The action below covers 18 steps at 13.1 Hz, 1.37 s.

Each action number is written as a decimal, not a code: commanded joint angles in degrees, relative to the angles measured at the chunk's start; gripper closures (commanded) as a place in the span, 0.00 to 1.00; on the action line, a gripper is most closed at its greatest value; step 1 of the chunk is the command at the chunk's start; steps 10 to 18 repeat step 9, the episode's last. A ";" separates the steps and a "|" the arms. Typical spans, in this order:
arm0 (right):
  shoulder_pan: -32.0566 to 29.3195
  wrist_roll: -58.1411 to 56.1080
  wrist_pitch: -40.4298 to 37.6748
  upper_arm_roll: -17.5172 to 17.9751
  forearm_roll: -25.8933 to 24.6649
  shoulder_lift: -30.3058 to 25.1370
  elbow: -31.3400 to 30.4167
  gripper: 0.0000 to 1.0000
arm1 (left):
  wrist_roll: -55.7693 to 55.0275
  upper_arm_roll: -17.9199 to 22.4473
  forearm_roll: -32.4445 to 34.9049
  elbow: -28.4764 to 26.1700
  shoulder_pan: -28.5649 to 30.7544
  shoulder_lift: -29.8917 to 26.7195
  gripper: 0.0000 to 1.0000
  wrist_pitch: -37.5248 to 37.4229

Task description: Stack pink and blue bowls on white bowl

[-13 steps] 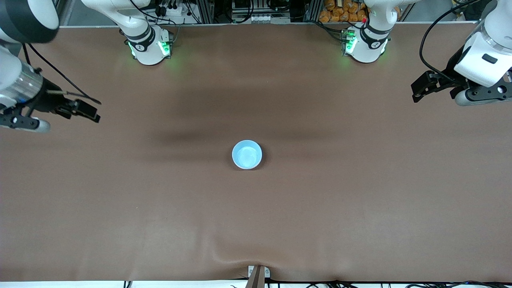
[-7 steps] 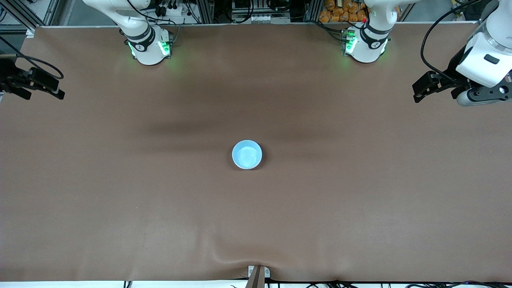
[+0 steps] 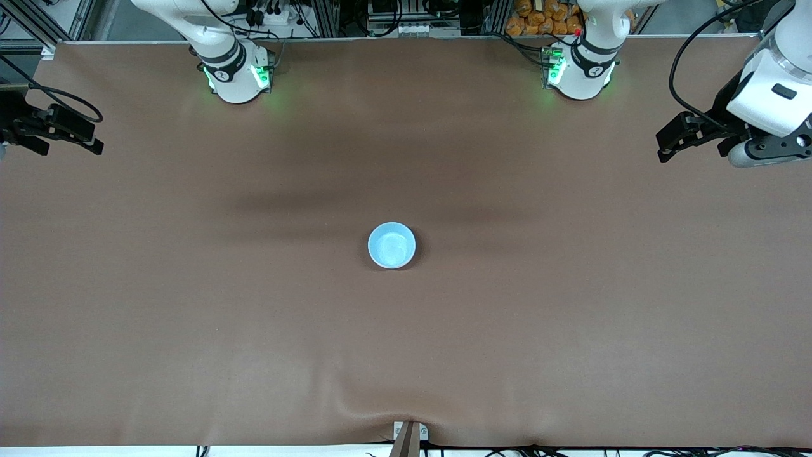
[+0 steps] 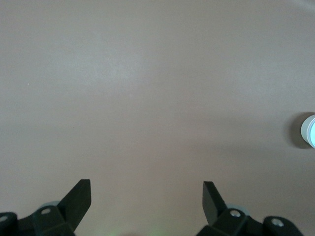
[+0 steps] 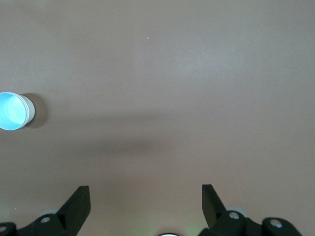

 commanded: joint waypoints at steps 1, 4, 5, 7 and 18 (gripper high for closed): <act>-0.51 -0.56 -1.17 0.66 -1.09 0.70 1.63 0.00 | 0.61 -0.12 -0.55 0.25 0.50 -0.70 0.00 -0.13; -0.51 -0.47 -1.17 0.66 -1.09 0.70 1.63 0.00 | 0.78 -0.12 -0.55 0.25 0.50 -0.70 0.00 -0.13; -0.42 -0.47 -1.17 0.66 -1.09 0.70 1.63 0.00 | 0.87 -0.03 -0.55 0.25 0.50 -0.70 0.00 -0.13; -0.16 -0.30 -1.17 0.66 -1.09 1.23 1.63 0.00 | 0.87 -0.03 -0.55 0.25 0.50 -0.70 0.00 -0.13; -0.33 -0.38 -1.17 0.66 -1.09 1.23 1.63 0.00 | 0.87 -0.03 -0.55 0.25 0.50 -0.70 0.00 -0.13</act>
